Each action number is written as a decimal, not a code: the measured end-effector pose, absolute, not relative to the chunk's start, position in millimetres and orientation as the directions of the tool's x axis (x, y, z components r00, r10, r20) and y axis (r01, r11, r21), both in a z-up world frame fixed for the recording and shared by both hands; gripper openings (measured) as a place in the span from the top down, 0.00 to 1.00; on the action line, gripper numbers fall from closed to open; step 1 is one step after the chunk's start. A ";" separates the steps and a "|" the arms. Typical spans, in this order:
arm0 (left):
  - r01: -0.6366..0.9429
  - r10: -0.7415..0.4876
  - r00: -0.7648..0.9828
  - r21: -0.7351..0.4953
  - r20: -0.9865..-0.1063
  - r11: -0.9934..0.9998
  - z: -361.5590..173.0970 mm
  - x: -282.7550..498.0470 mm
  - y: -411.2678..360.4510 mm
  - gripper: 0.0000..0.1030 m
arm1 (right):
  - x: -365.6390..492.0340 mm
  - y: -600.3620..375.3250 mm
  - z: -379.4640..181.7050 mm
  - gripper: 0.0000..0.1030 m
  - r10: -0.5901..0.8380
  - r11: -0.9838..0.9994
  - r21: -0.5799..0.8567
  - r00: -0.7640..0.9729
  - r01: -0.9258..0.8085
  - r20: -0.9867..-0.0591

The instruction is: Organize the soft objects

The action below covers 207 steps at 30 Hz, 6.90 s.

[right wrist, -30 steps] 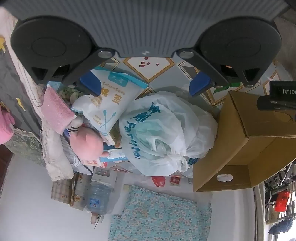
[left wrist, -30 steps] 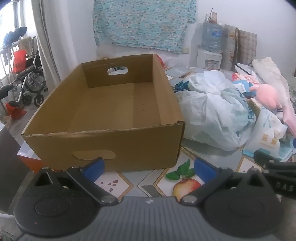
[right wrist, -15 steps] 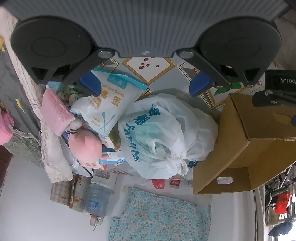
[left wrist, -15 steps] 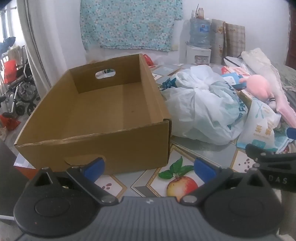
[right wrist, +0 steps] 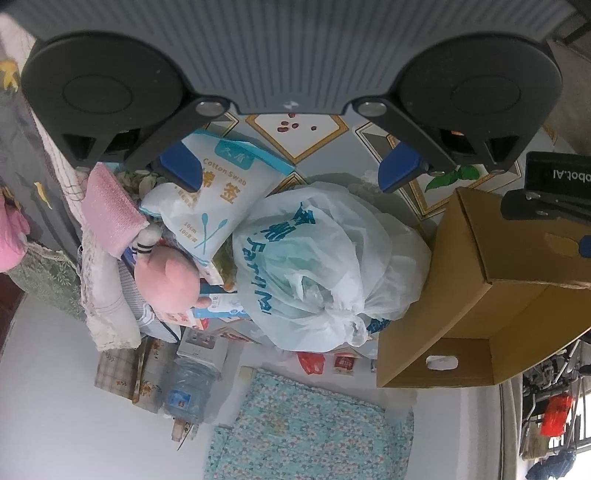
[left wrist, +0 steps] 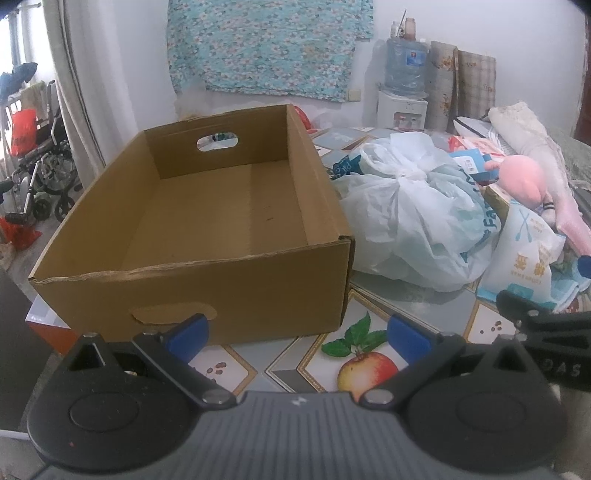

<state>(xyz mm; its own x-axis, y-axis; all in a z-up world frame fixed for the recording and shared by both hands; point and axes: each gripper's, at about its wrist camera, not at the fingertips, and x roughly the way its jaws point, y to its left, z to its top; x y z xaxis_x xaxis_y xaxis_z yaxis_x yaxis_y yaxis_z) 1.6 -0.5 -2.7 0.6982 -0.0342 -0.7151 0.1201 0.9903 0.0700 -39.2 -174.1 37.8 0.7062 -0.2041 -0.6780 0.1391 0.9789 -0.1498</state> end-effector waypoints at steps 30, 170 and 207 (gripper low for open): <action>0.110 -0.024 0.694 0.073 -0.719 0.991 -5.3 2.8 0.8 0.00 | -37.8 -172.1 34.9 0.01 -0.194 0.981 -0.147 0.699 0.127 -0.688; 0.784 -0.501 0.241 -0.137 -0.831 0.605 -54.4 34.9 -203.8 0.09 | -54.7 -405.6 -70.2 0.64 0.492 0.483 0.864 0.772 0.142 -0.402; 0.593 -0.506 0.547 -0.118 -0.666 0.796 62.4 45.5 -80.3 0.10 | 24.1 -315.1 50.2 0.65 0.629 0.580 0.795 0.717 -0.177 -0.300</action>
